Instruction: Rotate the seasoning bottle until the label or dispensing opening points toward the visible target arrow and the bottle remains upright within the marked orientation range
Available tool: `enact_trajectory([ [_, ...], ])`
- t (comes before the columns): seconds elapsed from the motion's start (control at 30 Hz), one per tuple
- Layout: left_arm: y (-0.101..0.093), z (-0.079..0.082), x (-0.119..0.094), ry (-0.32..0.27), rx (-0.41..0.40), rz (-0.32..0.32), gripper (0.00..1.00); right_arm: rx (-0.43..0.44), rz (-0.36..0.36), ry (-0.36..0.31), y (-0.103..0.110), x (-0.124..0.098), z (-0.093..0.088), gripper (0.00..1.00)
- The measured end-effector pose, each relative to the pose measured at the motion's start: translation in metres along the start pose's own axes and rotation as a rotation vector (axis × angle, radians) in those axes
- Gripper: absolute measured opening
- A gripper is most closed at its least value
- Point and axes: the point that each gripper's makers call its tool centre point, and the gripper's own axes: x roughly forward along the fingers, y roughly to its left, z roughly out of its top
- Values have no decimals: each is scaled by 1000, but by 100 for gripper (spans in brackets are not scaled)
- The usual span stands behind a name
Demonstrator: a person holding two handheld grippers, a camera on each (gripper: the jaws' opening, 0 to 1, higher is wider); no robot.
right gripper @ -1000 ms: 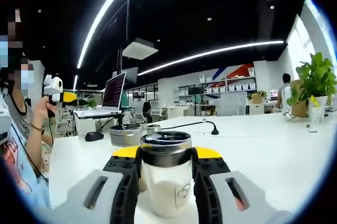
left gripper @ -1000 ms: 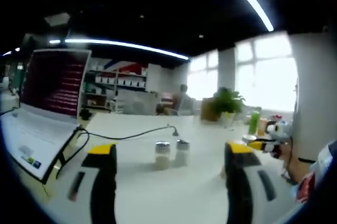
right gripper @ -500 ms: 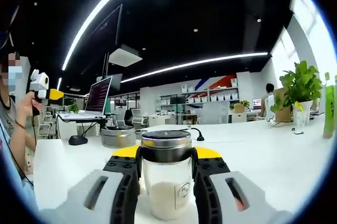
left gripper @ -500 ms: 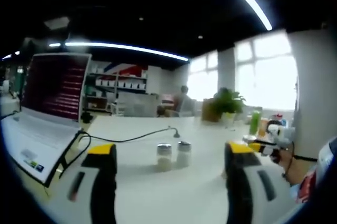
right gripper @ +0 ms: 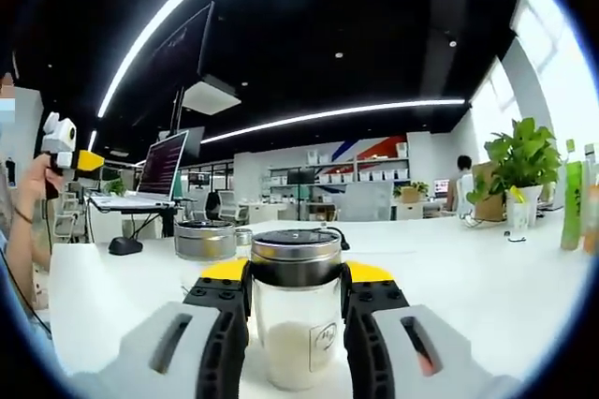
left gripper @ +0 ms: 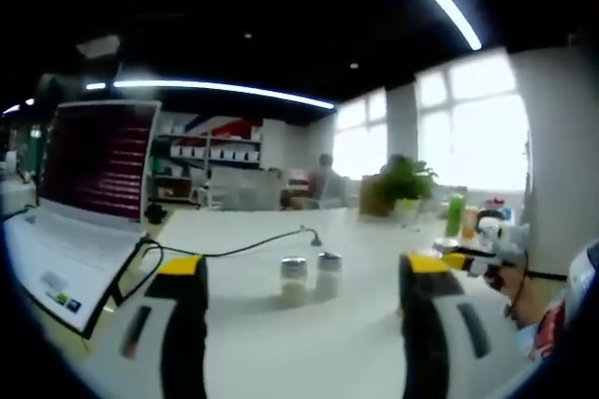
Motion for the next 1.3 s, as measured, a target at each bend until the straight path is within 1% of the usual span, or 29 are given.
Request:
enact_trajectory([
  [0.17,1,1,-1,-5,-4,5,89,6,-16,6,1,0,0,37],
  [0.4,0,1,-2,-3,3,3,89,-1,-71,15,1,0,-1,37],
  [0.67,0,1,-2,2,10,-1,89,-13,-117,18,0,-1,-1,37],
  [1.1,-2,-1,-1,11,19,-2,89,-30,-162,27,-1,0,-1,37],
  [1.2,-2,-2,0,15,26,0,89,-27,-174,20,-1,0,-2,37],
  [1.3,-2,-1,0,6,17,-4,89,-22,-180,13,-2,0,-2,37],
])
